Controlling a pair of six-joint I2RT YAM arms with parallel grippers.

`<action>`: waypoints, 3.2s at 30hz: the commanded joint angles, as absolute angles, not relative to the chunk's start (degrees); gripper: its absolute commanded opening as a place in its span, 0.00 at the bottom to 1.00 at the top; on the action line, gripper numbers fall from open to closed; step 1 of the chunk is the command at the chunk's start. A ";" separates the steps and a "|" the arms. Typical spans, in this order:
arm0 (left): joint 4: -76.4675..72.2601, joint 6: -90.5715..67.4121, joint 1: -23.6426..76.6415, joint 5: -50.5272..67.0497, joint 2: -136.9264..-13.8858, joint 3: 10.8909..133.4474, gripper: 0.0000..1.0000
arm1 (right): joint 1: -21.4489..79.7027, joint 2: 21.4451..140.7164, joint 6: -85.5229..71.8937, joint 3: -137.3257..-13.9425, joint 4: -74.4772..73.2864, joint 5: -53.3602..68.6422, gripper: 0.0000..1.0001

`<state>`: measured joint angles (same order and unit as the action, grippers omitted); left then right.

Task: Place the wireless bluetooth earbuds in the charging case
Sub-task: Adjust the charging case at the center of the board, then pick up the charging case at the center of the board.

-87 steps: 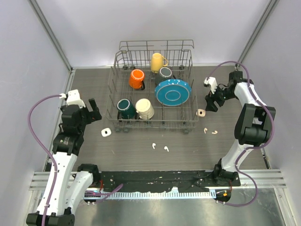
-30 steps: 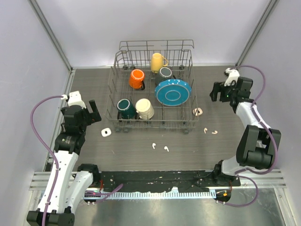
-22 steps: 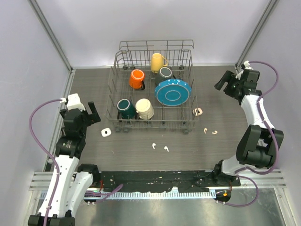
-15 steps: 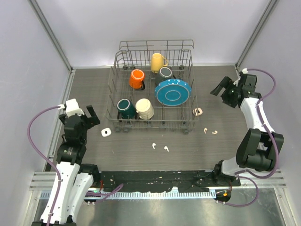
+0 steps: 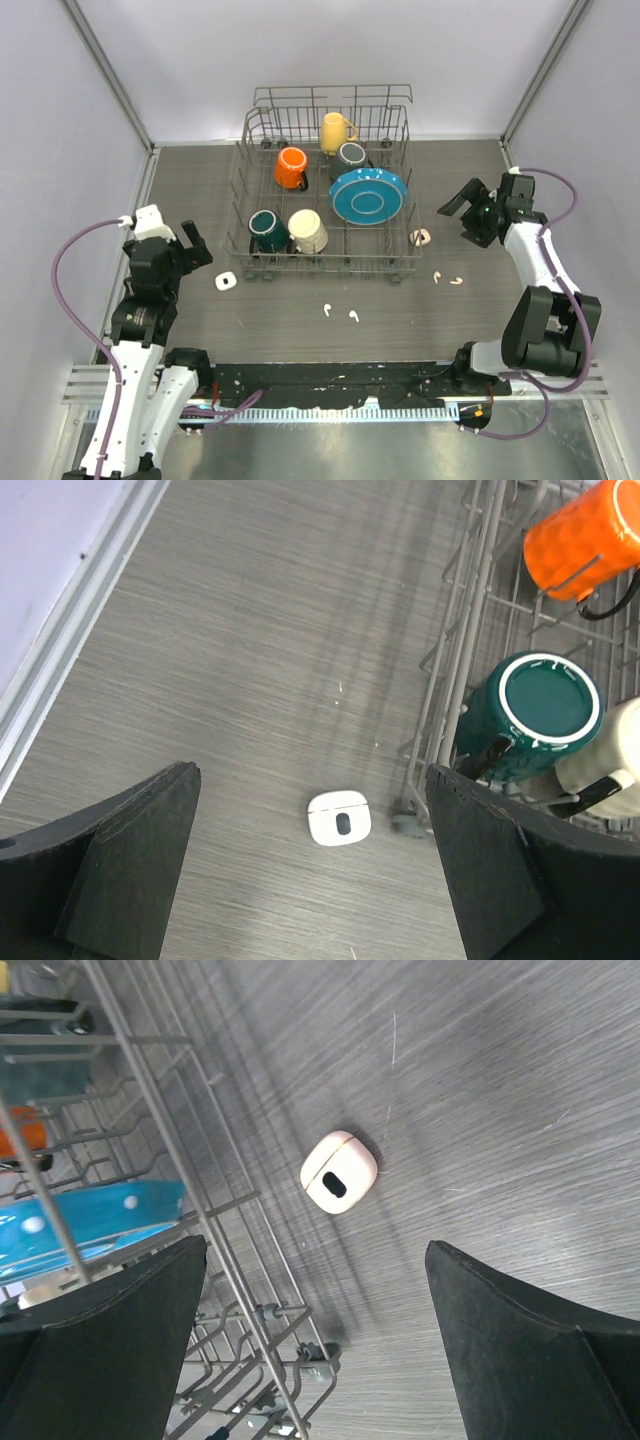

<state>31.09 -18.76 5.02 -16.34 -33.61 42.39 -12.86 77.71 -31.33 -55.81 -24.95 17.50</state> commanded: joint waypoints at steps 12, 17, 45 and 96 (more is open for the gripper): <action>31.64 -15.21 5.01 -14.32 -37.70 42.54 1.00 | -0.44 91.22 -45.41 -71.51 -37.86 -0.68 0.94; 31.38 -15.29 5.10 -14.68 -37.09 42.02 1.00 | -0.61 91.24 -53.42 -76.29 -45.44 -12.20 0.96; 29.71 -14.77 5.01 -13.80 -35.33 40.69 1.00 | -2.29 104.50 -67.76 -79.80 -49.40 -0.79 0.81; 29.71 -14.77 5.10 -14.41 -35.86 40.52 1.00 | -0.18 112.94 -71.10 -76.64 -44.65 1.06 0.71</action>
<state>31.97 -15.81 5.02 -13.93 -36.03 40.53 -0.27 112.88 -69.47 -78.15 -46.24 2.50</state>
